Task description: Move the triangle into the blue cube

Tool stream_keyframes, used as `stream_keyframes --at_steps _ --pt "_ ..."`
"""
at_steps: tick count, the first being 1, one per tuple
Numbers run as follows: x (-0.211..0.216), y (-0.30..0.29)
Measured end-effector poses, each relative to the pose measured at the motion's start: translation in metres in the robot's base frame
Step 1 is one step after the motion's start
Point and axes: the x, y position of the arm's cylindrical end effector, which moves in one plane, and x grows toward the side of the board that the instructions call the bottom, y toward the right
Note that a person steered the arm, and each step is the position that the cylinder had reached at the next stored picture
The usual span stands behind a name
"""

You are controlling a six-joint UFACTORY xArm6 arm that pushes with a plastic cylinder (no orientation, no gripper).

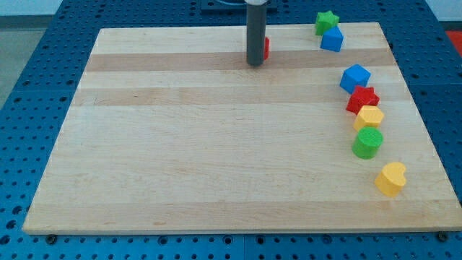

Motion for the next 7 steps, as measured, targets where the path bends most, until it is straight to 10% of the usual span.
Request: stream_keyframes --at_steps 1,3,7 --pt "-0.035 0.015" --pt "0.029 -0.015" --pt "0.031 0.218"
